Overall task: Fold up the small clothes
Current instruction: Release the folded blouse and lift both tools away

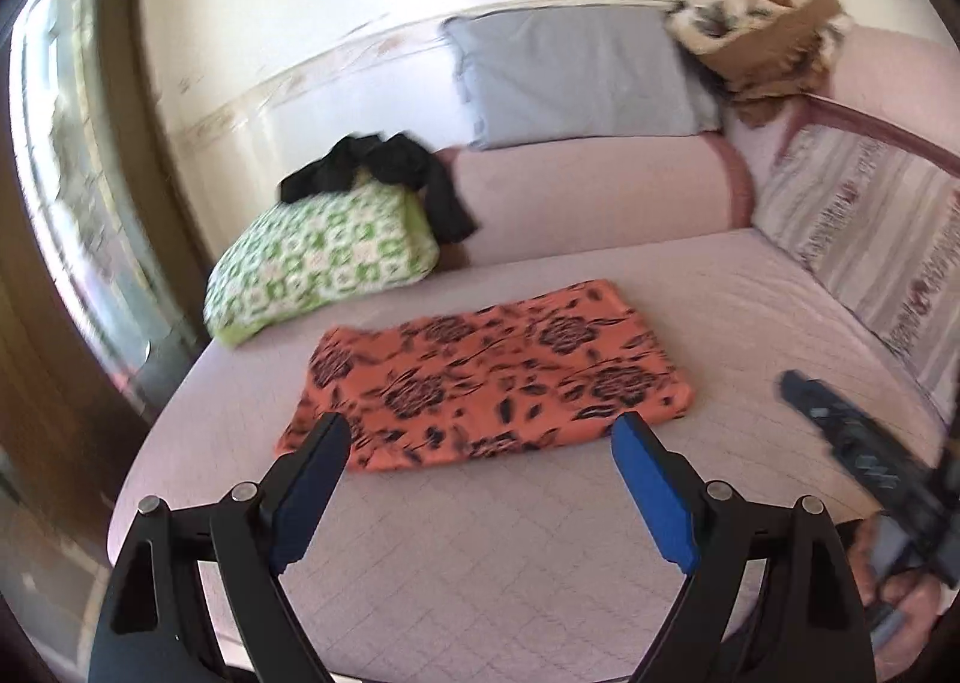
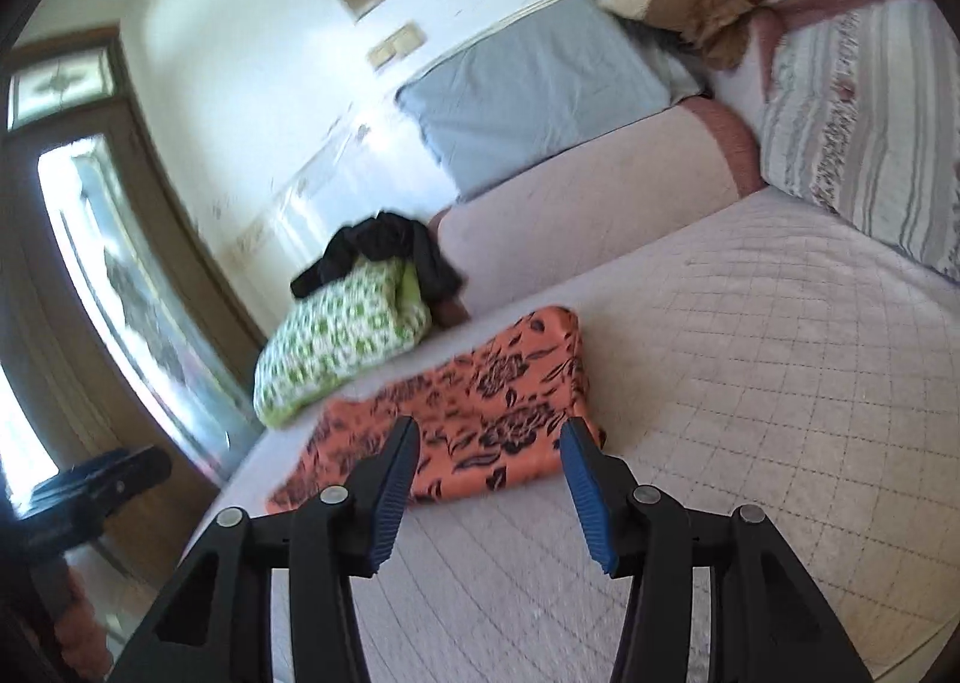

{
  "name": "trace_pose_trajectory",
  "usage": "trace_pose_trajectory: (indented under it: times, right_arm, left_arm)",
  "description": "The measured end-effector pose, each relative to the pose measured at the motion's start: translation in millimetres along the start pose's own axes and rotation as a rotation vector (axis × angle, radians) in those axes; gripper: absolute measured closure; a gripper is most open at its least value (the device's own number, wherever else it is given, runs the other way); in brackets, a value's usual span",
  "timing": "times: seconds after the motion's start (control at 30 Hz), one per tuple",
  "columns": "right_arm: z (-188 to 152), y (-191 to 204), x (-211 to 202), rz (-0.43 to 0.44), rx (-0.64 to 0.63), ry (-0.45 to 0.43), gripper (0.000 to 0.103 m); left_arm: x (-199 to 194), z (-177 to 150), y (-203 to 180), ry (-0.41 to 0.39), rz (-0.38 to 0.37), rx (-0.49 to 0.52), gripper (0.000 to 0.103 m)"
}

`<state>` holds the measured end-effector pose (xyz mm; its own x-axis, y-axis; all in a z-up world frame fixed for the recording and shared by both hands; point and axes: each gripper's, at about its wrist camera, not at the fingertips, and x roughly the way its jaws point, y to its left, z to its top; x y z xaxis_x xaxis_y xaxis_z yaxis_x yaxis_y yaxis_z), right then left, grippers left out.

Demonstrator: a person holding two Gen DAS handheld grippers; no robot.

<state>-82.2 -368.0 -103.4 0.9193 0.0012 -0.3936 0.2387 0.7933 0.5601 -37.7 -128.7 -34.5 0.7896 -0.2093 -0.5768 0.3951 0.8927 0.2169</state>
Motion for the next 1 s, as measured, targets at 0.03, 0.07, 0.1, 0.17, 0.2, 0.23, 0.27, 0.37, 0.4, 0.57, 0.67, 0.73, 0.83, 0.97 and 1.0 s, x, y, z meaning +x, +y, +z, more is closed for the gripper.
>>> trace_pose_trajectory:
  times: [0.03,0.07,0.1,0.17,0.2,0.23,0.27,0.37,0.4,0.57,0.67,0.73,0.83,0.97,1.0]
  right_arm:
    - [0.8,-3.9,1.1,0.000,0.018,0.007,0.050]
    - [1.8,-8.0,1.7,-0.002,0.035,0.013,0.050]
    - [2.6,-12.6,0.2,-0.001,0.053,0.006,0.050]
    - [6.6,-25.4,-5.0,0.001,0.091,-0.029,0.050]
    - [8.0,-32.0,-5.6,-0.005,0.108,-0.037,0.050]
    - [7.7,-37.6,-4.9,-0.011,0.125,-0.036,0.050]
    - [8.2,-43.9,-2.6,-0.017,0.146,-0.025,0.050]
    - [8.0,-62.8,5.9,-0.030,0.218,0.014,0.050]
    - [7.8,-65.8,6.4,-0.033,0.228,0.014,0.049]
    - [7.6,-60.7,5.5,-0.031,0.184,0.010,0.049]
    - [7.2,-56.4,0.6,-0.035,0.157,-0.013,0.049]
    - [7.1,-58.7,-0.5,-0.036,0.170,-0.015,0.049]
    - [7.1,-62.9,-1.3,-0.042,0.191,-0.018,0.049]
    - [5.8,-59.9,-1.9,-0.065,0.174,-0.017,0.049]
    - [5.2,-57.4,-1.7,-0.073,0.165,-0.017,0.049]
  left_arm:
    - [-5.2,5.7,-9.8,-0.011,-0.017,0.015,0.014]
    - [-8.3,9.5,-14.9,-0.017,-0.027,0.020,0.014]
    - [-16.2,18.4,-24.2,-0.039,-0.046,0.025,0.014]
    - [-33.3,36.7,-38.1,-0.102,-0.085,0.025,0.014]
    - [-40.7,44.8,-43.8,-0.135,-0.098,0.027,0.014]
    - [-51.8,55.5,-52.5,-0.189,-0.114,0.033,0.014]
    - [-62.6,66.0,-61.8,-0.241,-0.132,0.042,0.014]
    - [-88.5,89.3,-82.5,-0.357,-0.199,0.050,0.008]
    - [-96.3,95.2,-87.4,-0.395,-0.216,0.041,0.006]
    - [-111.2,103.1,-97.2,-0.484,-0.286,-0.009,0.002]
    - [-102.4,97.2,-106.7,-0.446,-0.258,0.073,0.001]
    - [-99.2,92.4,-106.6,-0.426,-0.227,0.092,0.001]
    - [-91.7,81.9,-93.5,-0.391,-0.214,0.082,0.001]
    - [-84.7,71.3,-71.5,-0.355,-0.196,0.055,0.001]
    - [-83.7,68.4,-63.5,-0.353,-0.184,0.048,0.001]
